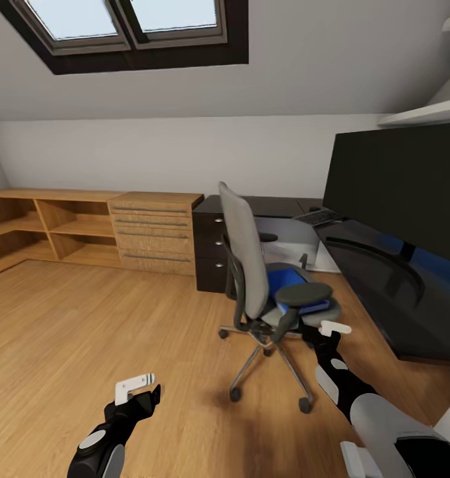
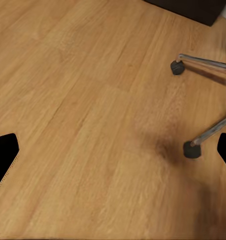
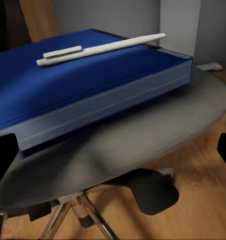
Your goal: In the bedroom, organize the workspace by keeping the computer under the desk, ensuring the monitor is on the desk, placing the keyboard on the desk next to the monitor, placing the mouse on the desk next to the keyboard, moving the folder from the swivel chair onto the desk next to the mouse, stacking the notebook on top of the folder with the pen on top of the notebook, and positioning the swivel chair next to the desk.
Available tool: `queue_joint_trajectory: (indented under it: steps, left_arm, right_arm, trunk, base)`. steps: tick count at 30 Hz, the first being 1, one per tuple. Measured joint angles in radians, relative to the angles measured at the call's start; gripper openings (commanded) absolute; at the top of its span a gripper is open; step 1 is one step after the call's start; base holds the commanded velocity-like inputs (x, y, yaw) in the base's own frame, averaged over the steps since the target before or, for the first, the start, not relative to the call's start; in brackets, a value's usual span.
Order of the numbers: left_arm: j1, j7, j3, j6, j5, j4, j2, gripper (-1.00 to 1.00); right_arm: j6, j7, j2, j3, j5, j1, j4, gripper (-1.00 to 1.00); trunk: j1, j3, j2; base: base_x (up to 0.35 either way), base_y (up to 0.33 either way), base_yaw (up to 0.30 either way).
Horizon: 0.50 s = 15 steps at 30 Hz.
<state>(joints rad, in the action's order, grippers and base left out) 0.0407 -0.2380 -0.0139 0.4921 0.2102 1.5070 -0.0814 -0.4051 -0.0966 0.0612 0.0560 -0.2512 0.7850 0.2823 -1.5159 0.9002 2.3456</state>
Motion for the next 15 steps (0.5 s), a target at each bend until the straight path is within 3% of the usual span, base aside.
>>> queue_joint_trajectory:
  steps: [15]
  left_arm:
    - [0.0,0.0,-0.001,0.0,-0.001,0.0,0.0,1.0]
  right_arm:
    - [0.0,0.0,0.0,0.0,0.0,0.0,0.0,1.0]
  trunk:
    - [0.0,-0.001,0.0]
  base:
    - [0.0,0.0,0.262]
